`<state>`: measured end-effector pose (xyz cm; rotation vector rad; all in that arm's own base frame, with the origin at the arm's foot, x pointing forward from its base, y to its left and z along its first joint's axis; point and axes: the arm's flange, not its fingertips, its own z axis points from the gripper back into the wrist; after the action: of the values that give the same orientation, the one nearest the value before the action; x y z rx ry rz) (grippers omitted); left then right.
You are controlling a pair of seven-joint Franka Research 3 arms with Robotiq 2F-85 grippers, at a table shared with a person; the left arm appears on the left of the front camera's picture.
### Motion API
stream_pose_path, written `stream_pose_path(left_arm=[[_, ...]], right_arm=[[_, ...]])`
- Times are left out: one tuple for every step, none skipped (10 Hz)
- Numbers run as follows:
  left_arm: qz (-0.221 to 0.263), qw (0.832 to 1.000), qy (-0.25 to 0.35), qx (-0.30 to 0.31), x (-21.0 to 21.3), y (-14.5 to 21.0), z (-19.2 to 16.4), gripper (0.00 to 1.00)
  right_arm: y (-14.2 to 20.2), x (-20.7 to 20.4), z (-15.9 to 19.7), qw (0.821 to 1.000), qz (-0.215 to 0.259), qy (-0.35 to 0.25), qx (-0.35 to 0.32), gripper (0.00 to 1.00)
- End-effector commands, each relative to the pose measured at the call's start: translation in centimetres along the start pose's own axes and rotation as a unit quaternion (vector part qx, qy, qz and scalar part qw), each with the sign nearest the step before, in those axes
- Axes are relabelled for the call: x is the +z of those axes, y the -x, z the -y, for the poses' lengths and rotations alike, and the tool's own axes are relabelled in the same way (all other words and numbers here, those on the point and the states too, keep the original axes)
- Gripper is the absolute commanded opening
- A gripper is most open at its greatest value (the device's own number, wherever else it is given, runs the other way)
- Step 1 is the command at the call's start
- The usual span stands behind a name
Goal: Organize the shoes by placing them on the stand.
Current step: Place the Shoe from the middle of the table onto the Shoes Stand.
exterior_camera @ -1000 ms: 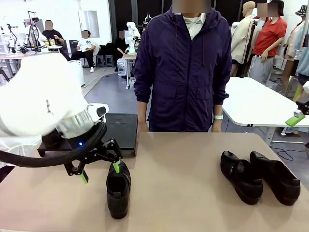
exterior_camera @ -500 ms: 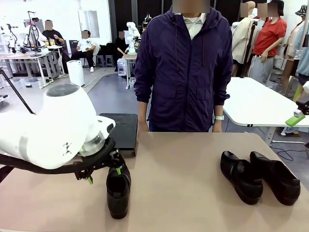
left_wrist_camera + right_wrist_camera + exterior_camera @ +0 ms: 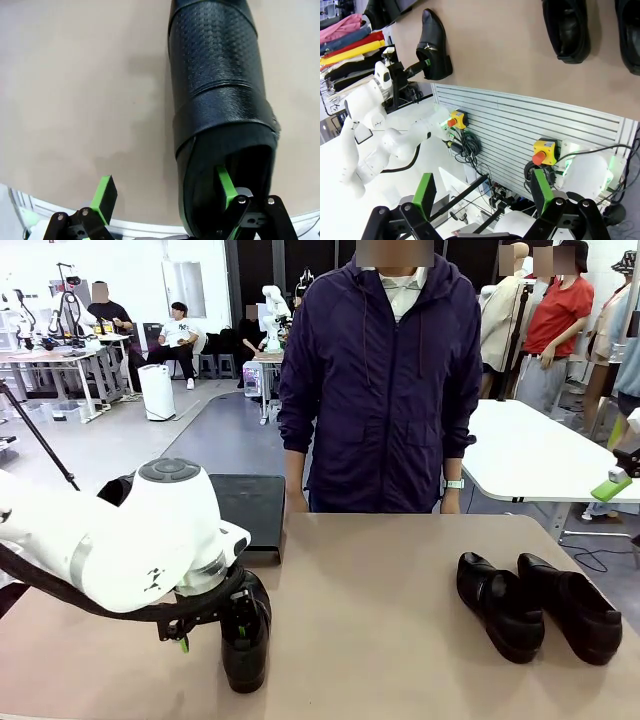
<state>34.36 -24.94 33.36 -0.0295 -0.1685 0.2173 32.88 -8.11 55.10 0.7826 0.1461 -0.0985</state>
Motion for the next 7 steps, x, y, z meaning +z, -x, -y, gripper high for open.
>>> stream_pose_path(left_arm=[[0.006,1.0,0.003,0.011,-0.95,-0.04,-0.09,1.0],[0.008,1.0,0.012,0.008,-1.13,-0.16,-0.1,1.0],[0.007,1.0,0.012,0.009,-1.31,-0.04,-0.09,0.4],[0.013,1.0,0.013,0.008,-1.25,0.02,-0.07,0.0],[0.017,1.0,0.013,0.007,-1.32,0.01,-0.15,0.0],[0.019,1.0,0.016,0.007,-1.23,0.06,-0.2,0.0],[0.023,1.0,0.017,0.007,-0.9,0.0,-0.28,0.0]], right_arm=[[-0.05,0.23,-0.21,1.0,0.0,-0.006,0.007,1.0],[-0.05,0.23,-0.21,1.0,0.0,-0.006,0.007,1.0],[-0.05,0.23,-0.21,1.0,0.0,-0.006,0.007,1.0],[-0.05,0.23,-0.21,1.0,0.0,-0.006,0.007,1.0],[-0.05,0.23,-0.21,1.0,0.0,-0.006,0.007,1.0],[-0.05,0.23,-0.21,1.0,0.0,-0.006,0.007,1.0],[-0.05,0.23,-0.21,1.0,0.0,-0.006,0.007,1.0]])
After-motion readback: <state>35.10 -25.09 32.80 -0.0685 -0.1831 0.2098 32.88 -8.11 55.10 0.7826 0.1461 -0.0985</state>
